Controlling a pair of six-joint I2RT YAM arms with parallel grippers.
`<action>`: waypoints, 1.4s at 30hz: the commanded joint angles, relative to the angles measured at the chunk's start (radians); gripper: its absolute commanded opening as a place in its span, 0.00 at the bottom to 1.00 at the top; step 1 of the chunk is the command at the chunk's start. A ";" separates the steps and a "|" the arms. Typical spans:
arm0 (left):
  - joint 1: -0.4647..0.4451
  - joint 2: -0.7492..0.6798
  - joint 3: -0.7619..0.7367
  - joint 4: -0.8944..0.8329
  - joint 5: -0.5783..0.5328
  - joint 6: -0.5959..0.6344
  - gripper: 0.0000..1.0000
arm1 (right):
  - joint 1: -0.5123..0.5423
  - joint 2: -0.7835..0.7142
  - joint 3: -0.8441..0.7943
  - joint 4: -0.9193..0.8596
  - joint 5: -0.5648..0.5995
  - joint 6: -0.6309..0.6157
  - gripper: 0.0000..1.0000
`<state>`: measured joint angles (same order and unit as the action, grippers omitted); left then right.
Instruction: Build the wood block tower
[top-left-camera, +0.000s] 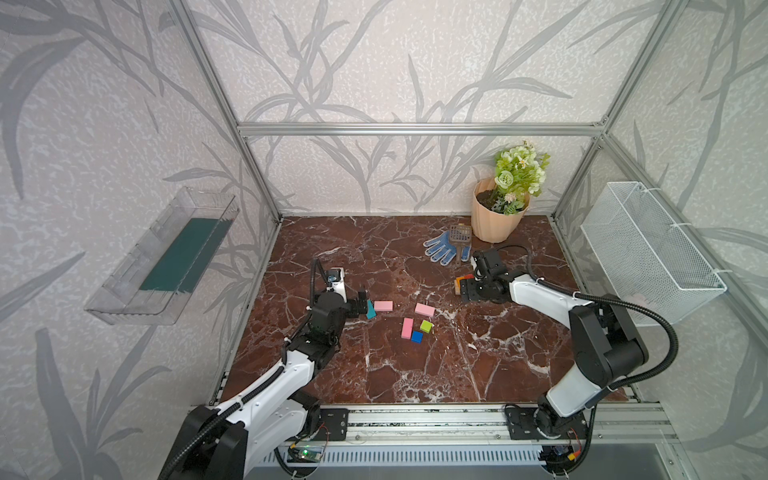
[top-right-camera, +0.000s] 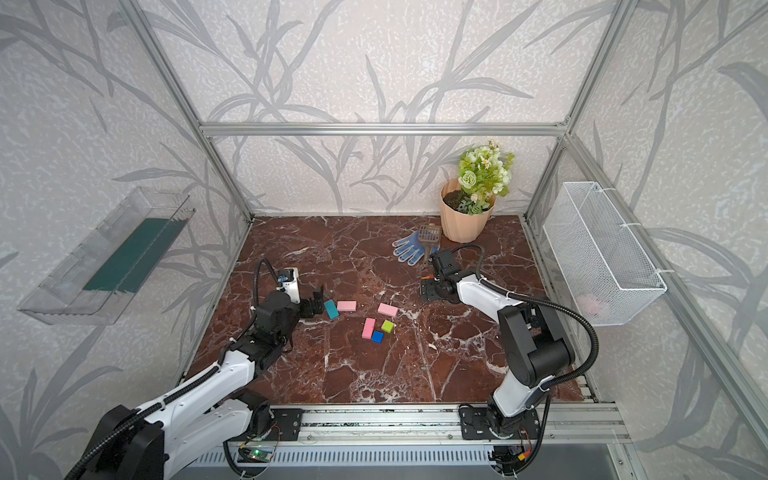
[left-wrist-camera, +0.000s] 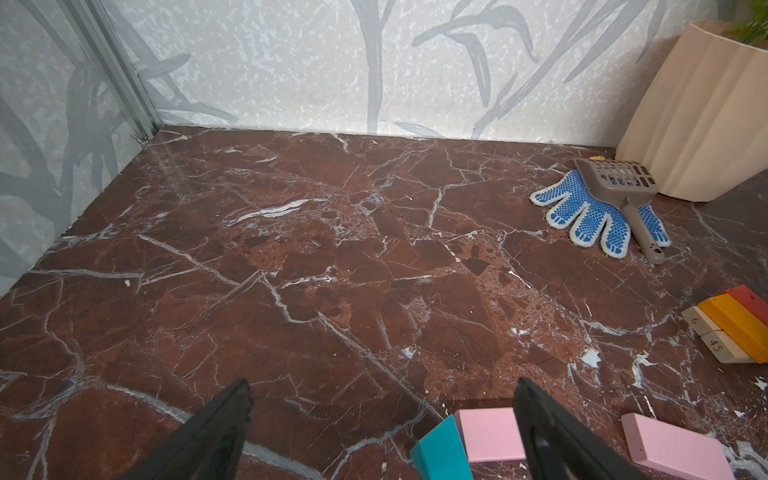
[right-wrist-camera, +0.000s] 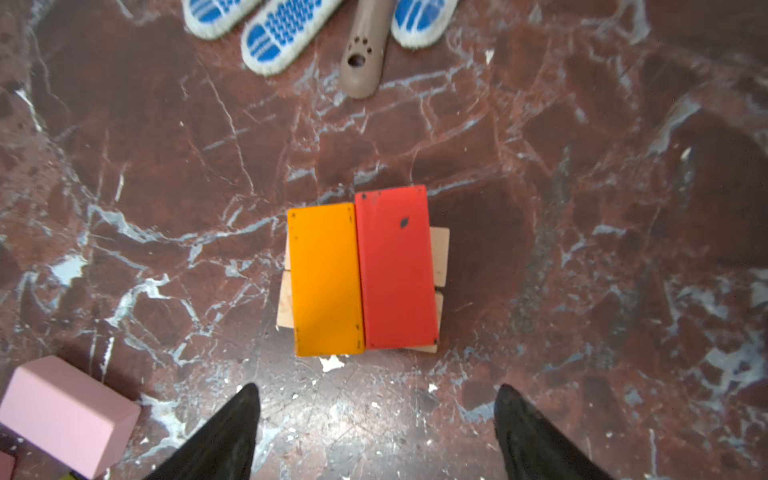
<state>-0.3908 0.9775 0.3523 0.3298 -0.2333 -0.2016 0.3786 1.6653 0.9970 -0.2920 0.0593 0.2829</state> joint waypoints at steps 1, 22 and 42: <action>-0.005 -0.003 -0.009 0.020 0.002 0.013 0.99 | -0.004 -0.010 0.005 0.013 0.021 0.006 0.84; -0.008 0.009 -0.002 0.020 0.005 0.017 0.99 | -0.012 0.148 0.145 -0.063 -0.032 -0.013 0.71; -0.009 0.015 0.003 0.018 0.002 0.018 0.99 | -0.040 0.148 0.129 -0.038 -0.127 -0.026 0.71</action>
<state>-0.3939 0.9909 0.3523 0.3298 -0.2333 -0.2005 0.3393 1.8194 1.1347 -0.3332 -0.0395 0.2710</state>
